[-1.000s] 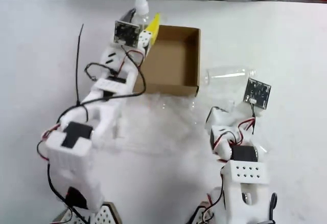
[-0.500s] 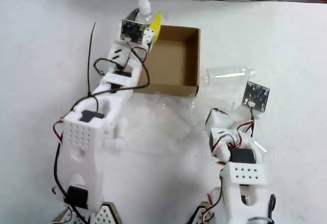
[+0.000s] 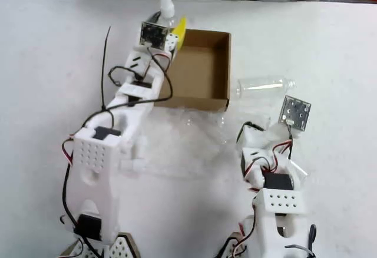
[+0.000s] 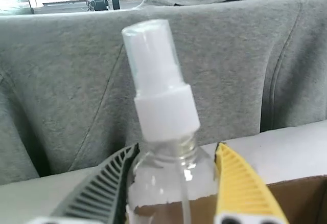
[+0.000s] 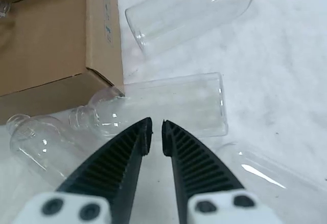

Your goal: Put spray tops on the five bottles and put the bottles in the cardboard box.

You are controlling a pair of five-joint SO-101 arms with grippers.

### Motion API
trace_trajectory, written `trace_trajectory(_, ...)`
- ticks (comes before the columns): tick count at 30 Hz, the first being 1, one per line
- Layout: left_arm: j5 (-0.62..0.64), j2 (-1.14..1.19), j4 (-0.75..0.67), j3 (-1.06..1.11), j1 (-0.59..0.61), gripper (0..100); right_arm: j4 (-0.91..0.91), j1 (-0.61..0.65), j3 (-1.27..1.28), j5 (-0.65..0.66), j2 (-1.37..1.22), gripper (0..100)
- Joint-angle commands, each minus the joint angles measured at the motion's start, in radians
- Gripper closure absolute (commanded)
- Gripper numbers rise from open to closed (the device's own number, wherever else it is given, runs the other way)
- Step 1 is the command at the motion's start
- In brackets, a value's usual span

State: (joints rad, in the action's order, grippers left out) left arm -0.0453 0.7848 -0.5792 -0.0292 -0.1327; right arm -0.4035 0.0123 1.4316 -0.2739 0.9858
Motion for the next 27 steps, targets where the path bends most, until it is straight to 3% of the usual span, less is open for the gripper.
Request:
trace_trajectory(1, 0.002, 0.007, 0.008, -0.06, 0.002, 98, 0.018, -0.004, -0.009, 0.014, 0.013, 97.8)
trace_trajectory(13, 0.002, 0.263, -0.029, -0.341, 0.004, 98, 0.018, -0.004, -0.009, 0.014, 0.013, 97.8)
trace_trajectory(22, 0.002, 0.269, -0.028, -0.347, 0.012, 97, 0.018, -0.004, -0.009, 0.014, 0.013, 97.8)
trace_trajectory(27, 0.002, 0.268, 0.061, -0.348, 0.022, 81, 0.018, -0.004, -0.009, 0.014, 0.013, 97.8)
